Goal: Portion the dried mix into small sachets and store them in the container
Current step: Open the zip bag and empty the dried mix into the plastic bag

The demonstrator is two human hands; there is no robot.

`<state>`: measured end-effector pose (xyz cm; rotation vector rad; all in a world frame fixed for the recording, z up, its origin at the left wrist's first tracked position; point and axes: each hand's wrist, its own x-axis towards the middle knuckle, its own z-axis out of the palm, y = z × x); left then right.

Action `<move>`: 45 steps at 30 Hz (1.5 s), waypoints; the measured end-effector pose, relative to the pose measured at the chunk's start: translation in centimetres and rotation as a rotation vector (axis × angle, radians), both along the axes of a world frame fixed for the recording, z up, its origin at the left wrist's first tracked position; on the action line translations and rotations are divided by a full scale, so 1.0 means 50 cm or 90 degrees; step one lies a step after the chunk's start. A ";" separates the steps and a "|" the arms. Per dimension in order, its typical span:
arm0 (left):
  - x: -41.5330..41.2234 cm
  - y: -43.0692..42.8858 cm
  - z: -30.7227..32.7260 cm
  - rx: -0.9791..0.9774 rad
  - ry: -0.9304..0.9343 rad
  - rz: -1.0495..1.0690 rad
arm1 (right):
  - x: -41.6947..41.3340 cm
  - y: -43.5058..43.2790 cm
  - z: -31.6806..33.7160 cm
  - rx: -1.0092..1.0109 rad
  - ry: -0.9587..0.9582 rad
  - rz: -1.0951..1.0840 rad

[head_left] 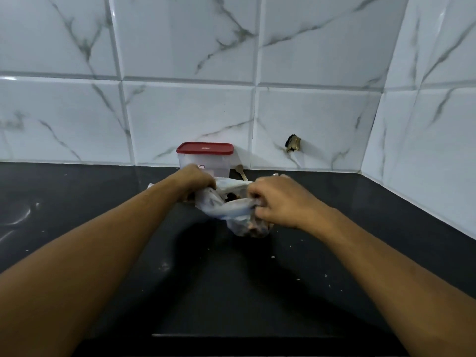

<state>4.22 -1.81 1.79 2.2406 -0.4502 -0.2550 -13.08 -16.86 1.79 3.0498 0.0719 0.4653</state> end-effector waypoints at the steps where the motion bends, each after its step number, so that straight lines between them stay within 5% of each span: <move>1: 0.001 0.014 -0.001 0.039 -0.002 0.004 | -0.002 -0.014 -0.005 -0.042 -0.061 -0.011; 4: -0.001 0.055 0.004 0.182 0.059 -0.045 | -0.009 -0.061 -0.030 -0.116 -0.202 -0.072; 6: 0.003 0.072 0.006 0.242 0.110 -0.080 | -0.017 -0.082 -0.046 -0.051 -0.224 -0.109; 10: -0.015 0.077 0.009 0.231 0.088 -0.156 | -0.013 -0.093 -0.065 0.334 -0.181 -0.154; 14: -0.029 0.065 0.007 0.166 -0.071 -0.175 | 0.004 -0.090 -0.055 0.714 -0.151 -0.199; 24: -0.065 -0.042 0.021 0.086 -0.190 -0.259 | 0.035 -0.078 -0.039 0.836 -0.065 -0.294; 35: -0.018 -0.034 -0.021 -0.054 -0.058 -0.270 | 0.039 -0.133 -0.048 1.290 -0.037 -0.258; 45: 0.018 0.003 -0.022 -0.133 0.061 -0.294 | 0.040 -0.140 -0.046 1.219 0.053 -0.314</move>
